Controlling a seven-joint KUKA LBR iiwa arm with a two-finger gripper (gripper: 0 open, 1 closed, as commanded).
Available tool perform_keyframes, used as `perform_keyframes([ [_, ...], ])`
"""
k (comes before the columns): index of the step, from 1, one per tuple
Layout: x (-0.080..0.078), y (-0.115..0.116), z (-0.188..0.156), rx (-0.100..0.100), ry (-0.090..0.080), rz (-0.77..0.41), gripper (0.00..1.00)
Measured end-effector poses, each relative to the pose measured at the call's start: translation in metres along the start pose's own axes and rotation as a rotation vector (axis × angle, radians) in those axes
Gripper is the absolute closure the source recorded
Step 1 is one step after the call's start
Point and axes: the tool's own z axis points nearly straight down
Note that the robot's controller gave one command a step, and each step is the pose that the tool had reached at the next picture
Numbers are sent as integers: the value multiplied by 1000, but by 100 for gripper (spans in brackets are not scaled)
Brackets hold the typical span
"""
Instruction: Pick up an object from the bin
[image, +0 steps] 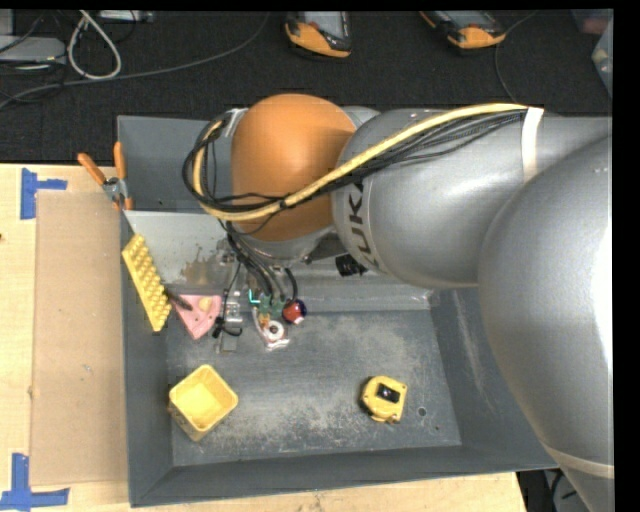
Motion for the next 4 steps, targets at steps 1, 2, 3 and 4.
perform_keyframes([
  [1, 0, 0, 0, 0, 0, 0, 0],
  [2, 0, 0, 0, 0, 0, 0, 0],
  [3, 0, 0, 0, 0, 0, 0, 0],
  [4, 0, 0, 0, 0, 0, 0, 0],
])
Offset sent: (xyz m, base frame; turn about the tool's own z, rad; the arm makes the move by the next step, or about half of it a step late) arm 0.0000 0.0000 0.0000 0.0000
